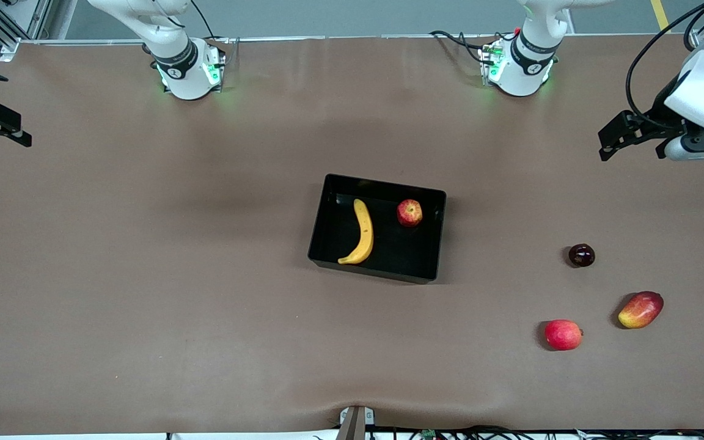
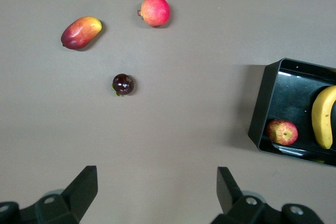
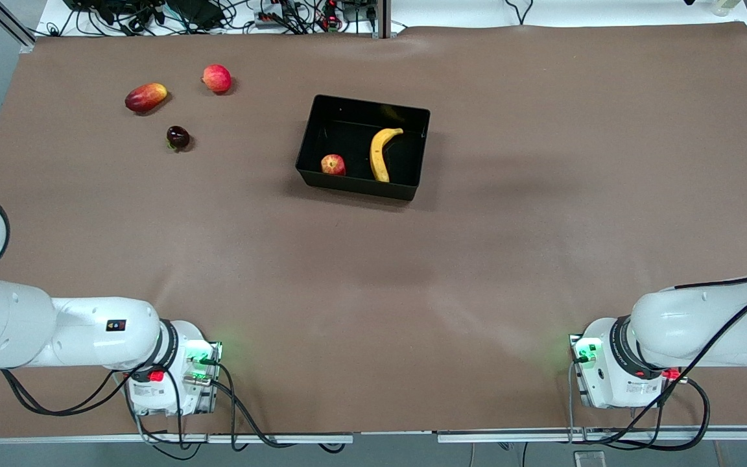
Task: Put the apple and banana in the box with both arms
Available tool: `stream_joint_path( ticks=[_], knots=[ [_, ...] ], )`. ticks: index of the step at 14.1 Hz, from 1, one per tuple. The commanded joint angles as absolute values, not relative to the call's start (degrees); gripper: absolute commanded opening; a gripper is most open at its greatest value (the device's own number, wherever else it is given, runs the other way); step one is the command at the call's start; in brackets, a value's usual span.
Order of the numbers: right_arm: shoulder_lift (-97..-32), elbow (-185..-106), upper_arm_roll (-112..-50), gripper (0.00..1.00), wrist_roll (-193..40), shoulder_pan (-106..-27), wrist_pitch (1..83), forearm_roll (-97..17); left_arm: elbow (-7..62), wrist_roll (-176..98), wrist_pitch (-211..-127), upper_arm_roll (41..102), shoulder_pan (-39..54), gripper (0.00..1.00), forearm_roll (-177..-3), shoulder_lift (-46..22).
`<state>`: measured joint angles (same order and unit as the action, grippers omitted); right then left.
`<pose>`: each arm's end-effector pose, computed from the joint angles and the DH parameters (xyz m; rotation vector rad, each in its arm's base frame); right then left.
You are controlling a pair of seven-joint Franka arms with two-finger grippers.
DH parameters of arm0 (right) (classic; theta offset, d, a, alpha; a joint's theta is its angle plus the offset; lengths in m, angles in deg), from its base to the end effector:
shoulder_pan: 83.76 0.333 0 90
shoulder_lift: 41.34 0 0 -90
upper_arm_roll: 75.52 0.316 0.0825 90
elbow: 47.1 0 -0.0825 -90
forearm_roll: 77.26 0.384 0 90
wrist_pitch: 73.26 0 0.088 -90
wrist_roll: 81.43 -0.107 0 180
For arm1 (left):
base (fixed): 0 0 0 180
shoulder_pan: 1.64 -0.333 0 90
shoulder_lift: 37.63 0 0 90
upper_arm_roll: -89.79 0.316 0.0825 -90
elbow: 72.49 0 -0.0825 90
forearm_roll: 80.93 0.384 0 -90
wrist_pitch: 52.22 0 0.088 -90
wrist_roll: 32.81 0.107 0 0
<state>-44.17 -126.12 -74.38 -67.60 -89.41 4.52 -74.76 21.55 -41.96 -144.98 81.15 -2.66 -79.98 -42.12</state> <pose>0.5453 -0.0380 0.6678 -3.0742 -0.2626 0.0974 0.5300 -0.0726 0.6376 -3.1200 -0.0413 -0.0916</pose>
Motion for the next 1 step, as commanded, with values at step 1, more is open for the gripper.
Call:
stream_joint_path(
  ticks=[1],
  knots=[
    [-43.19,-126.9,-74.02,1.0,-68.34,-90.26,4.17,-73.57,19.89,-41.69,-143.1,80.74,-3.05,1.0,-78.99,-42.11]
  ],
)
